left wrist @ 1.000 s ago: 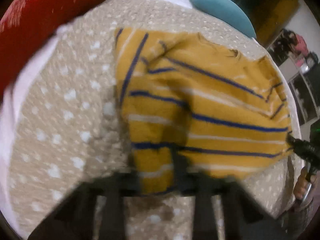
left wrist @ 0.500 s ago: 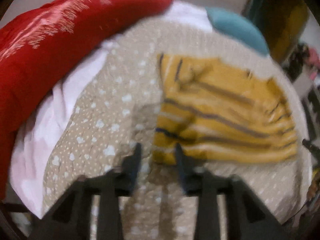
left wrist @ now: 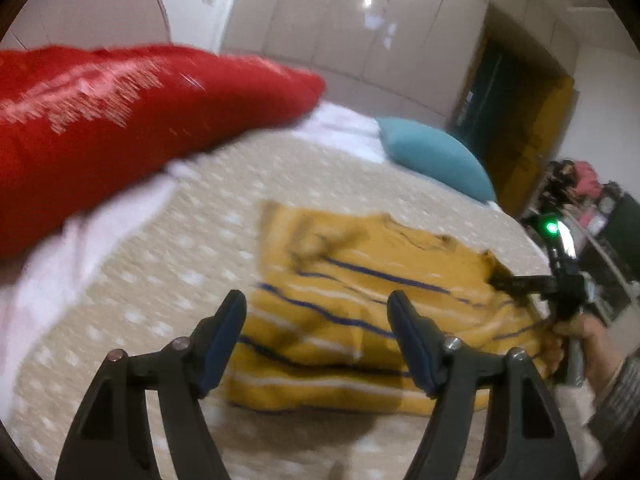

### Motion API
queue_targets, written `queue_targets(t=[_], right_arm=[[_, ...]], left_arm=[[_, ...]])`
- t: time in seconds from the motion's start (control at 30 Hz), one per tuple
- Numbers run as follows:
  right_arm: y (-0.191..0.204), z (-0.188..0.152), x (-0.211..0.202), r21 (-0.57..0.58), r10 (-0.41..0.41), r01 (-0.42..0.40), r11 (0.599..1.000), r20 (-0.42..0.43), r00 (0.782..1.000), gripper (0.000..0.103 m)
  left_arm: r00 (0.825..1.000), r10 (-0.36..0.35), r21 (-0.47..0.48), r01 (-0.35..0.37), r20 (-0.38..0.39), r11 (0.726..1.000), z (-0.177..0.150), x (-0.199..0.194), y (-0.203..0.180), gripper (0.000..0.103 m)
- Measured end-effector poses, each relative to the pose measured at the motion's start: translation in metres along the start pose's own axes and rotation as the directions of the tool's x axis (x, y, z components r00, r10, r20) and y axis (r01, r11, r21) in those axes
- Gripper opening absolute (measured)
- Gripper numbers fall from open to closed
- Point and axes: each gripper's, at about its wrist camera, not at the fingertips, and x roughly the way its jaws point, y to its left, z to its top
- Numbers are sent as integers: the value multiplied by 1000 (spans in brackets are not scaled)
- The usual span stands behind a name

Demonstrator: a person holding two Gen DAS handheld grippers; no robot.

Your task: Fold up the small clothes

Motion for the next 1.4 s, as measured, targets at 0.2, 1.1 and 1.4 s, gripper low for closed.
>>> queue_targets(t=[0.2,1.1,1.4], right_arm=[[20,20,-23,-72,-234,239,968,76,969,16],[279,28,-22,-177,242,-243,954,-24,970,4],[309,24,3,-213,268,-277,937,-68,961,12]], left_arm=[[1000,4,-64,-3,12,998,8,-4,42,75],[1000,16,-387,-16,-5,922,10,-23,163,78],[999,21,-395,-31,-30,918,12,-21,165,78]])
